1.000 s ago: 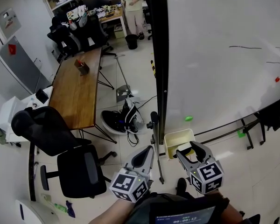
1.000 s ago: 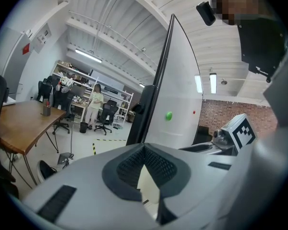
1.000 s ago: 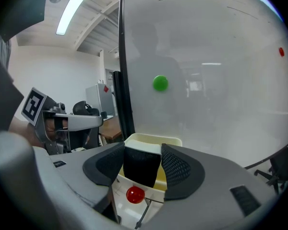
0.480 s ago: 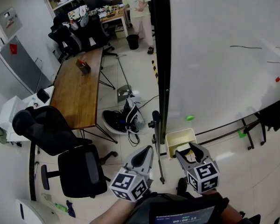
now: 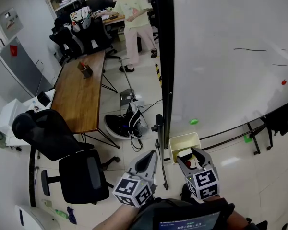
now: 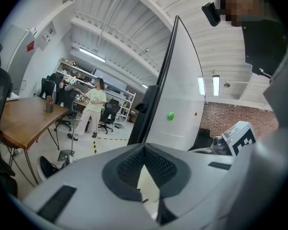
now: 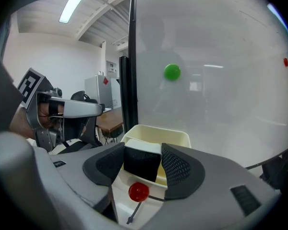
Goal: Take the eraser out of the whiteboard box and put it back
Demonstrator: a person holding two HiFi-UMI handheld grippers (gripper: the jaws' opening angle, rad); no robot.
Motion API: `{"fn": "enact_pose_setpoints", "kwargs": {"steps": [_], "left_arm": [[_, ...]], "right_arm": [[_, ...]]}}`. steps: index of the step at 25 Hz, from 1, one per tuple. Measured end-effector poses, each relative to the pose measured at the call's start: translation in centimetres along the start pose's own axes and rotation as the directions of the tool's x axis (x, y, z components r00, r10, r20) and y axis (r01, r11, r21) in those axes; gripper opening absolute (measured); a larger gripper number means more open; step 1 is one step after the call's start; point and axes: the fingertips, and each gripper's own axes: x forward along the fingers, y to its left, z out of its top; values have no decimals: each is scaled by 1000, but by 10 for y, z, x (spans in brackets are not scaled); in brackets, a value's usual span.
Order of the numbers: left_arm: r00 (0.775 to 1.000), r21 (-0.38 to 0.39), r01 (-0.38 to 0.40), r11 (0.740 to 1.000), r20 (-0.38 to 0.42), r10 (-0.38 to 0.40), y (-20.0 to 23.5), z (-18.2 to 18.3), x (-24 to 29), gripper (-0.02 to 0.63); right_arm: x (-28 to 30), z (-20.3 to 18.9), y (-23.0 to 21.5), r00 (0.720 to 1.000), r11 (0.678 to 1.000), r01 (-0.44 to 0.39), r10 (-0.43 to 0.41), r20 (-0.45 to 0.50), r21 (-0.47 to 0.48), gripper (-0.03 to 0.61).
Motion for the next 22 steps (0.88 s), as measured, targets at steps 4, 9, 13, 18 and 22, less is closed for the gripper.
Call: {"fn": "enact_pose_setpoints", "kwargs": {"steps": [4,9,13,18,22], "left_arm": [[1000,2,4,1000,7,-4,-2,1,-1,24],[1000,3,-5,1000,7,5,-2,5,-5,25],[1000,5,3,1000,12,-3,-6,6,-6,25],[1000,7,2,1000,26,-2,-8,13,-8,25],[998,9,-8,1000,66,7,-6,29,-14,25]], "right_arm": [[-1,0,2,1000,1000,-4,4,-19,-18,273],[-4,2,3,1000,1000,-6,6,-17,-14,275],[-10,6,1,1000,1000,-3,3,-8,-15,275],[-25,25,-7,999,1000,0,0,48,8,275],[-41,55,-19,992,999,-5,1,124,33,275]]}}
